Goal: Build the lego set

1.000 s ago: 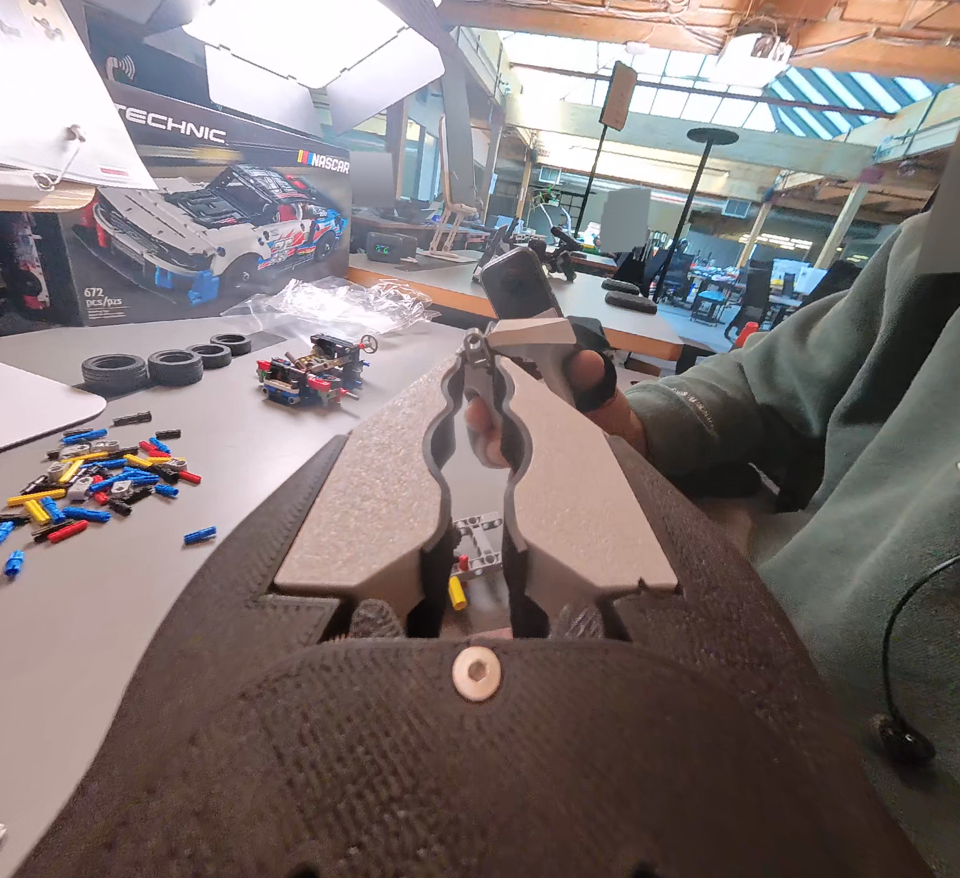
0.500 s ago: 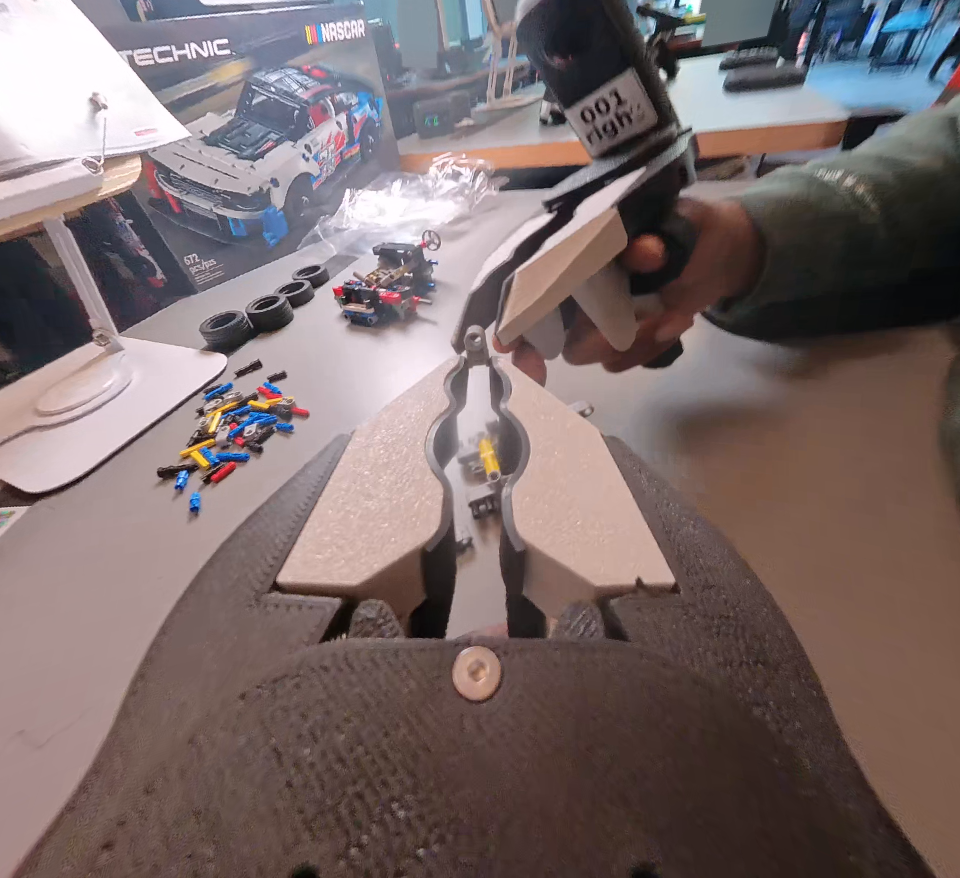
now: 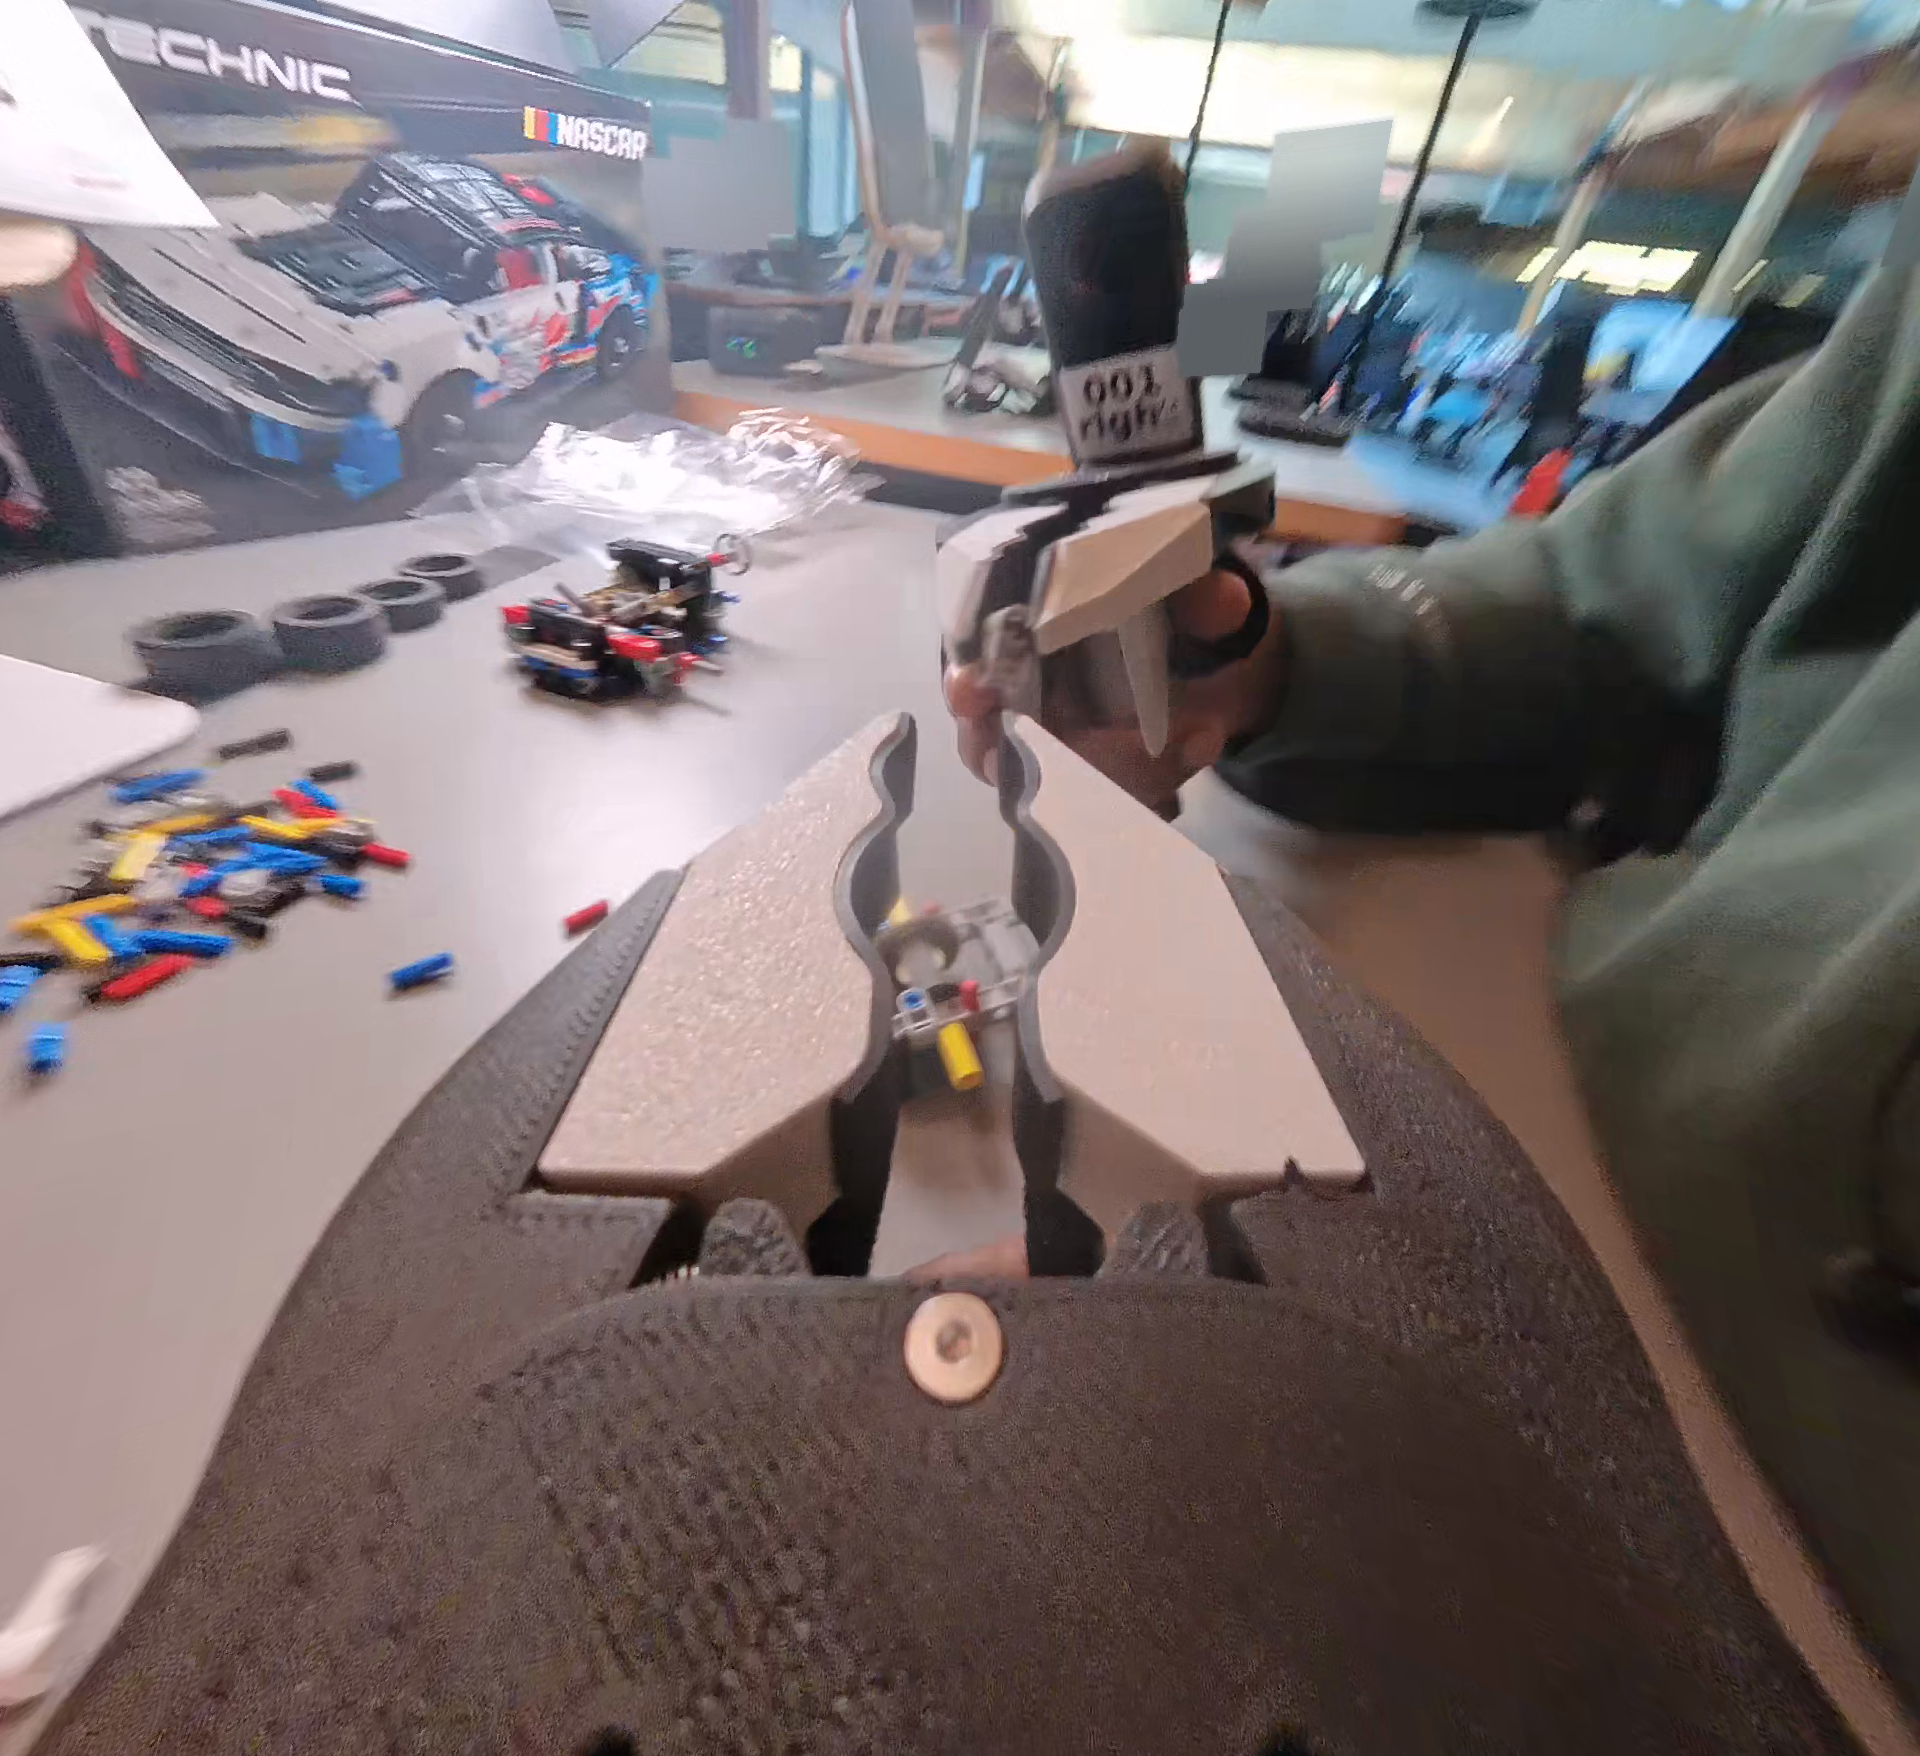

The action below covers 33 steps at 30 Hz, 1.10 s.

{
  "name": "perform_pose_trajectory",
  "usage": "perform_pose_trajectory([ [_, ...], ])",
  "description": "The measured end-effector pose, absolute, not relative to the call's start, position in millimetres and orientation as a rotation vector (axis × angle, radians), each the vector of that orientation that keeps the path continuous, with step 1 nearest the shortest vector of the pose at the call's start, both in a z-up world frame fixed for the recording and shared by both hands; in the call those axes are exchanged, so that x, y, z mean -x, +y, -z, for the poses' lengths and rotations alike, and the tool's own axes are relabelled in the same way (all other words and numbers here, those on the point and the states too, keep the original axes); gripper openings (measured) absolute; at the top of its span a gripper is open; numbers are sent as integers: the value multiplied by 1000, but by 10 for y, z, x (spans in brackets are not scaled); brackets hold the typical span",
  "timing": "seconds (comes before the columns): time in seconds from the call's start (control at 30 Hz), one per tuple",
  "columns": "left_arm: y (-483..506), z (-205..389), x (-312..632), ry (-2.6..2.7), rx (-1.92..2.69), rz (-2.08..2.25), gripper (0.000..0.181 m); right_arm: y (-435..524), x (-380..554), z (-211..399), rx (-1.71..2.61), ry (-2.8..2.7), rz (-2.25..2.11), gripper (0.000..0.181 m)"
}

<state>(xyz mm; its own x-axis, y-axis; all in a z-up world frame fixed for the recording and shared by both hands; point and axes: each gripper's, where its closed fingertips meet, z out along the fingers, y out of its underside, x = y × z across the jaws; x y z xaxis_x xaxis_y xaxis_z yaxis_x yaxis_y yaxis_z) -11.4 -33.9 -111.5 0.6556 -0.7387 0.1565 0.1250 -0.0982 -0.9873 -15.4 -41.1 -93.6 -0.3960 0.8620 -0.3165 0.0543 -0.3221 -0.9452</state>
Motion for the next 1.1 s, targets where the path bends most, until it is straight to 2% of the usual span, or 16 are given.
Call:
perform_pose_trajectory([
  [0.17,-434,888,101,414,1405,1117,14,-477,81,736,1093,-1242,-1939,9],
  [0.57,-572,747,-42,381,1350,1414,13,-587,55,697,1000,-1251,-2001,9],
  [0.73,-609,748,-57,382,1345,1475,5,-643,36,695,958,-1315,-1953,9],
  [0.87,-529,868,-36,415,1435,1304,5,-570,53,807,991,-1405,-1796,9],
  [1.1,-358,1306,-3,694,1668,595,4,-391,44,1146,1051,-1644,-1393,12],
])
